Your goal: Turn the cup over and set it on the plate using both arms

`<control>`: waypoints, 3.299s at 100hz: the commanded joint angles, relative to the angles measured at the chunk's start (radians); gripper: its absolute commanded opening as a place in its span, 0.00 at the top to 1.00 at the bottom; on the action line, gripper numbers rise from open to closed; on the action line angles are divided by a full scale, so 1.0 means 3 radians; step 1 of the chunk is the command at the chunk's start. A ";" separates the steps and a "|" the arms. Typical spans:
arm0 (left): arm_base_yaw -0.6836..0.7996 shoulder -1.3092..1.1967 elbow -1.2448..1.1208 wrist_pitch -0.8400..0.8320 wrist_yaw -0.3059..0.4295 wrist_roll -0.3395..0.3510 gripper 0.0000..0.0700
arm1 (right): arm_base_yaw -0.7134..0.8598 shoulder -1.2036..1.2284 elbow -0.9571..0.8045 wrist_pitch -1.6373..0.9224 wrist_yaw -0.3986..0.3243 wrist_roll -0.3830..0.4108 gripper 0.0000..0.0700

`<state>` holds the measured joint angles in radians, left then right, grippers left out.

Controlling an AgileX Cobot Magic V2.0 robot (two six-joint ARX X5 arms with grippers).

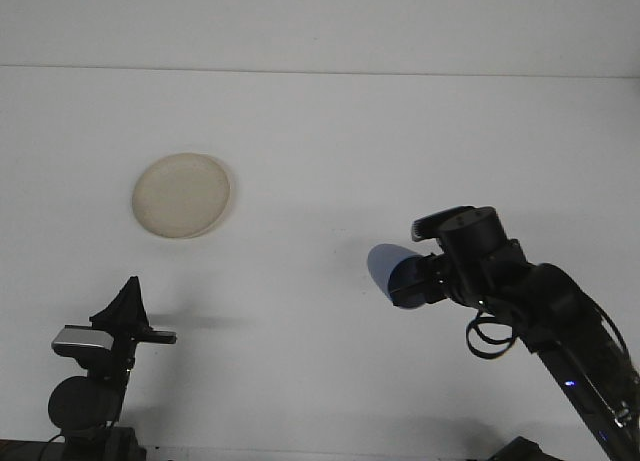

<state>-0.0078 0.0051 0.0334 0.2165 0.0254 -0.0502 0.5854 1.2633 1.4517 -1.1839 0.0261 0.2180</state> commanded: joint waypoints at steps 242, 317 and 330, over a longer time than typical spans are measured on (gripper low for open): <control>0.0001 -0.0004 -0.0064 0.0034 0.0004 0.0018 0.98 | -0.0903 0.0263 0.0642 -0.0504 -0.0172 -0.0834 0.34; 0.0001 -0.0004 -0.0064 0.0033 0.0004 0.0017 0.99 | -0.1614 -0.2405 -0.2374 0.1769 -0.0170 -0.0781 0.34; 0.0001 -0.0004 -0.0064 0.0033 0.0004 0.0017 0.99 | -0.1614 -0.2621 -0.2616 0.2272 -0.0168 -0.0816 0.34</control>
<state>-0.0078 0.0051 0.0334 0.2165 0.0254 -0.0502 0.1017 0.4862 0.6769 -0.5602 -0.0242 -0.0219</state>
